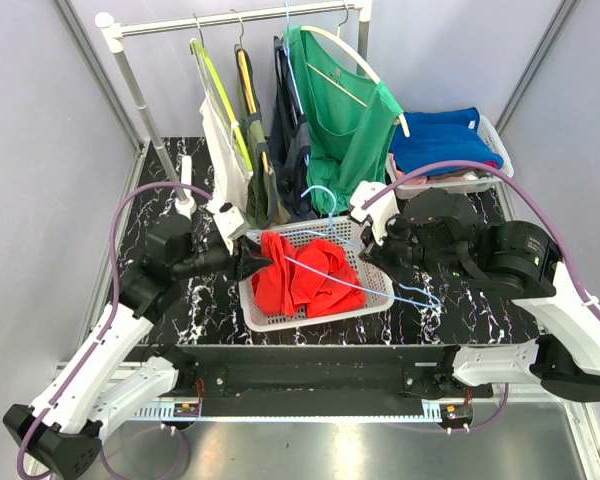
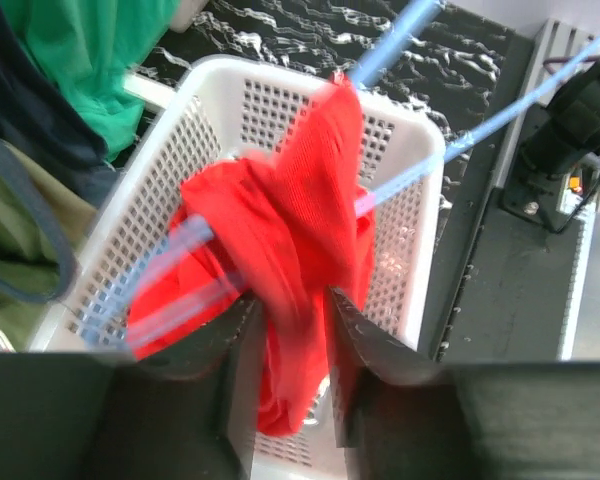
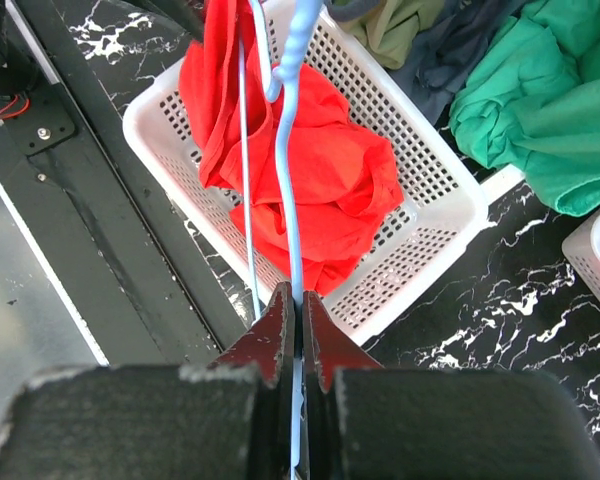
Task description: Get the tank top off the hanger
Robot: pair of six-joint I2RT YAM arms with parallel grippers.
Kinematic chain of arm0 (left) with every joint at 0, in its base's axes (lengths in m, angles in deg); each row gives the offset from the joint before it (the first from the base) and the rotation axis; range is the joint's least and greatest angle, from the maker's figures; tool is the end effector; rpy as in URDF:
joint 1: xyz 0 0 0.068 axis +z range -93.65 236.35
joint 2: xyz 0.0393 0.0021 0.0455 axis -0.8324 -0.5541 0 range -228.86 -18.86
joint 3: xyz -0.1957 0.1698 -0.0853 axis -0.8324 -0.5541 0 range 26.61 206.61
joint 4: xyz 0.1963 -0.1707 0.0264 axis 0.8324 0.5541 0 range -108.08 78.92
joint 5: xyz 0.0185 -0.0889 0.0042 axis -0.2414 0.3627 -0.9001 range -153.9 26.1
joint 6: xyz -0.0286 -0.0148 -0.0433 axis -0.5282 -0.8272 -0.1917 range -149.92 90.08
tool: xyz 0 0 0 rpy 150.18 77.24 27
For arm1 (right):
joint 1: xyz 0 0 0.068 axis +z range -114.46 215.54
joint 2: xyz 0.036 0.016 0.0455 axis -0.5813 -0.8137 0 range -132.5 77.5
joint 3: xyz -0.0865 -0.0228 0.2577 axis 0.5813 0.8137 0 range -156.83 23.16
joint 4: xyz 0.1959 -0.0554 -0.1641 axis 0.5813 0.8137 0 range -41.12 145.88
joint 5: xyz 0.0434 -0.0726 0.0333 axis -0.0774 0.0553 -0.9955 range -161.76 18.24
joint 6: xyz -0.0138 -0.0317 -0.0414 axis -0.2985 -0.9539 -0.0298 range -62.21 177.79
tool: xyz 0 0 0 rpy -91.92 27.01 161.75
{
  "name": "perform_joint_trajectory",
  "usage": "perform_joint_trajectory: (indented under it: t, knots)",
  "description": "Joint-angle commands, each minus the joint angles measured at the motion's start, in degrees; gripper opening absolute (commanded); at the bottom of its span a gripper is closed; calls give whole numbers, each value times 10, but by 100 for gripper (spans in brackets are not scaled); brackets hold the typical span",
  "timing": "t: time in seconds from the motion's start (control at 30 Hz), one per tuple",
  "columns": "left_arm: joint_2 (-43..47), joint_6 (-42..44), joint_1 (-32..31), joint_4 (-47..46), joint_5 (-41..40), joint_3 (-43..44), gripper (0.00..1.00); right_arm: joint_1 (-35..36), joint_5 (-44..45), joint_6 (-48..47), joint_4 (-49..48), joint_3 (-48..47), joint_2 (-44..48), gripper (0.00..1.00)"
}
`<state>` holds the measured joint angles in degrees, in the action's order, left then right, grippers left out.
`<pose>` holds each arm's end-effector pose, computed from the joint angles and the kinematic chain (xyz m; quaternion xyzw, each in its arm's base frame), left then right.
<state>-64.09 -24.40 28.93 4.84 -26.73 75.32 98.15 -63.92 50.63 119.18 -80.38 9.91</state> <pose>0.1425 -0.0981 0.3416 0.3959 0.6898 -0.3594 0.4881 0.0837 0.1511 0.4883 -0.4785 0.7420 0.1631 0.4403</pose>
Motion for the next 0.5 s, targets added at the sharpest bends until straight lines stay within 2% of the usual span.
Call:
perform_joint_trajectory:
  t: [0.0,0.03,0.1,0.27,0.47]
  knots:
    - [1,-11,-1,-66,-13,10,17,2,-13,-3,-39,-6,1,0]
    - [2,-10,0,-67,-17,14,7,1,-12,-4,-40,-3,2,0]
    - [7,-13,3,-66,-19,24,1,1,-8,-1,-40,5,8,0]
    - [22,-15,19,-43,-20,61,0,1,5,8,-28,25,30,0]
    - [30,12,39,1,-59,127,0,2,4,43,5,57,62,0]
